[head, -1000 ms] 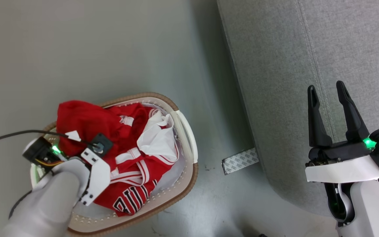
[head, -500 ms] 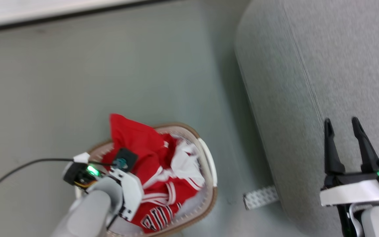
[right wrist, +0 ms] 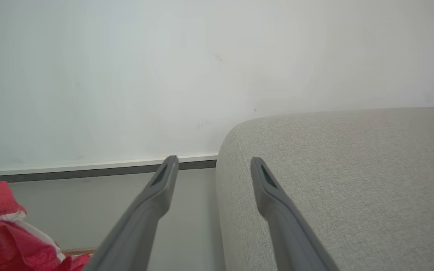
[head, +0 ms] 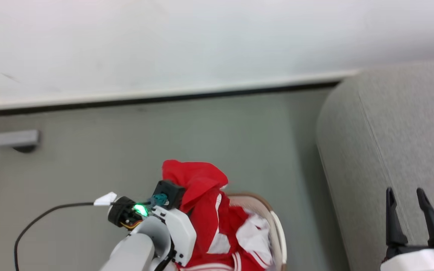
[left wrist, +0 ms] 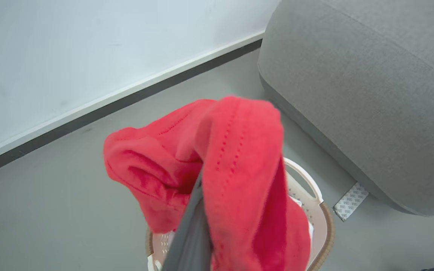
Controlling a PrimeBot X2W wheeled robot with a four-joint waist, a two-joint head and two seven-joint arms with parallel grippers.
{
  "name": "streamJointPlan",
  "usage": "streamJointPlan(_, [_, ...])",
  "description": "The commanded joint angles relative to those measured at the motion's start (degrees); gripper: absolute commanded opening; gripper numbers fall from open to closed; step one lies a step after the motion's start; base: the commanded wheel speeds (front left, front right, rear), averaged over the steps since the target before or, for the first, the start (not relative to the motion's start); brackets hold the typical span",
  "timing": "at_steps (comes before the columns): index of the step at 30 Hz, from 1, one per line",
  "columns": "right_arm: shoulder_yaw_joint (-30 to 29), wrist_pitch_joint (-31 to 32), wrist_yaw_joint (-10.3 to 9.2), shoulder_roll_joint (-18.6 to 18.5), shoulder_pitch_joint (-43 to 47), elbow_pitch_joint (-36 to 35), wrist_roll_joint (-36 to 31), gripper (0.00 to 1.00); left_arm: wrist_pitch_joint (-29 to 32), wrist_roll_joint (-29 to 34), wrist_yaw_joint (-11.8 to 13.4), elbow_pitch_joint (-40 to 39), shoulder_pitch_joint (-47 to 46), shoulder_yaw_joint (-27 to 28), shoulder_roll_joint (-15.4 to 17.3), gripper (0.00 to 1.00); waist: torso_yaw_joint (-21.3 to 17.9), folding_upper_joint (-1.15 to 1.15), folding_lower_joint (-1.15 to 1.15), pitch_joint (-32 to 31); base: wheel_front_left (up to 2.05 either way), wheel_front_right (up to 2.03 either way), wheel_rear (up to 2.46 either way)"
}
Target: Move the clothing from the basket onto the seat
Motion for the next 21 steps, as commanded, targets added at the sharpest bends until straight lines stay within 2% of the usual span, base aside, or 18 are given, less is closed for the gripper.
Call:
streamJointPlan(1, [-0.3,-0.1,-0.14,-0.3,1.5,0.2,-0.4,1.0,0.6,-1.1,0.4,-1.8,1.5,0.2,0.3,0.0,3.8,0.0,0.01,-5.1,0.0,0.0,0.0])
streamJointPlan(12, [-0.7,-0.1,-0.14,-0.3,6.6,0.1,-2.4,1.0,4.9,-5.5,3.4,-18.9,6.6,3.6,1.1,0.0,4.8,0.0,0.01,-12.2,0.0,0.0,0.0])
streamJointPlan(21, [0.2,-0.1,-0.14,-0.3,9.3,-1.2,-3.2,1.0,6.9,-8.5,5.5,-27.5,5.8,6.4,0.9,0.0,4.1,0.0,0.01,-15.6,0.0,0.0,0.0])
